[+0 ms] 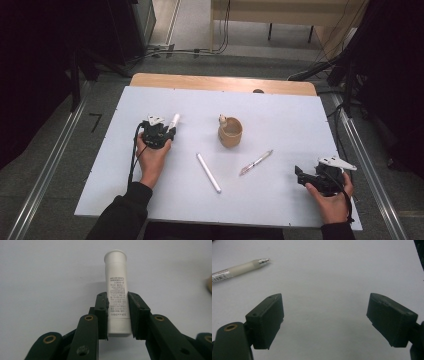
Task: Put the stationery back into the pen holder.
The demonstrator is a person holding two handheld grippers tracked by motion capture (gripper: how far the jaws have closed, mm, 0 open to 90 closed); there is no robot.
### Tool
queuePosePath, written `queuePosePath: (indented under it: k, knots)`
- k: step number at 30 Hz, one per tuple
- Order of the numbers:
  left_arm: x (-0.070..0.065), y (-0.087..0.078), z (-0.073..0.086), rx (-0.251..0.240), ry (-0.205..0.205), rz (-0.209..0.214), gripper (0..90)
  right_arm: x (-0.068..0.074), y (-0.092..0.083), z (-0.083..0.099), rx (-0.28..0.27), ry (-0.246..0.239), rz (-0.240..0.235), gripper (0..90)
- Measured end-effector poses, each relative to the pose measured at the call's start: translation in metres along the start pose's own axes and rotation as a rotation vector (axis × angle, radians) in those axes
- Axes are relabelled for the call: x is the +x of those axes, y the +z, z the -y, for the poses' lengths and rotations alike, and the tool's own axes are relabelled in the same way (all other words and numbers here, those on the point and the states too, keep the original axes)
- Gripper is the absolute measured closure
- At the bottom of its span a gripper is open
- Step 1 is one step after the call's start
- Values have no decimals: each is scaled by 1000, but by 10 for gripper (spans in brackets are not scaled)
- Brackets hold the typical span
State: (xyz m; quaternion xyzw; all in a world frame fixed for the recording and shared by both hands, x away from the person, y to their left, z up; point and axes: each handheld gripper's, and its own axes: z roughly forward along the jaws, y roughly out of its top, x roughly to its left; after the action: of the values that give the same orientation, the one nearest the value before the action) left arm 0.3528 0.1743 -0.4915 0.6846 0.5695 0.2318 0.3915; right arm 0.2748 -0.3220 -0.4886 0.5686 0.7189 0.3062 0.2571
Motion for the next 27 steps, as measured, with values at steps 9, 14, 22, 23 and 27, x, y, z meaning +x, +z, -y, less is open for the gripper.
queuePosePath:
  k: [9,14,22,23,27]
  knots:
    - [-19,-23,5,-27,18,94,723,2,-3,-1,-19,-11,-38,143]
    - [-24,-34,10,-30,25,130,723,5,-7,-1,-37,-22,-51,143]
    - [-29,-51,18,-40,37,169,723,10,-8,-4,-61,-27,-55,140]
    - [-30,-52,19,-40,39,173,723,11,-8,-4,-63,-30,-56,139]
    - [-32,-56,21,-43,42,187,723,15,-9,-6,-75,-36,-52,138]
